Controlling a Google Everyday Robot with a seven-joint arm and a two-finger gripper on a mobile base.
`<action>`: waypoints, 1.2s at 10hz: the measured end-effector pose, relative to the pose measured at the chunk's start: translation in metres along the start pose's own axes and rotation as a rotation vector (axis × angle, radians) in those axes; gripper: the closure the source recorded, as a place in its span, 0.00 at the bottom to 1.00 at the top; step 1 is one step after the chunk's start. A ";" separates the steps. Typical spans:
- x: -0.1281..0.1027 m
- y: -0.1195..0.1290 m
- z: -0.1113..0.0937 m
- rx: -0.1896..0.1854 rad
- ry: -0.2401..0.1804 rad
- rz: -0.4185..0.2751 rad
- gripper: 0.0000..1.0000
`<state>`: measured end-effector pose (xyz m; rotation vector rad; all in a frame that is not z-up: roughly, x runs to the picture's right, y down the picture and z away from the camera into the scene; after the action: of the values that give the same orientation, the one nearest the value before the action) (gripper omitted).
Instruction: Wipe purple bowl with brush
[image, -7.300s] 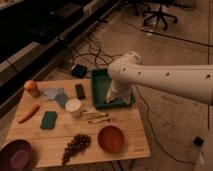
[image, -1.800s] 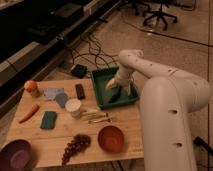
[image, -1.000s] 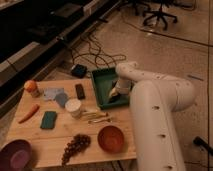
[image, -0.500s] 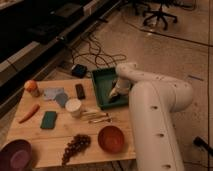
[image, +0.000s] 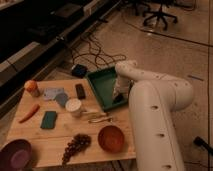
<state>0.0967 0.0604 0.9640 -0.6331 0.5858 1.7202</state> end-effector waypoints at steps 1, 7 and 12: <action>0.000 -0.001 -0.001 0.001 0.000 0.000 1.00; 0.000 0.015 -0.039 -0.056 -0.017 0.019 1.00; -0.011 0.041 -0.130 -0.123 -0.111 -0.019 1.00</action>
<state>0.0730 -0.0442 0.8786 -0.6227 0.3972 1.7708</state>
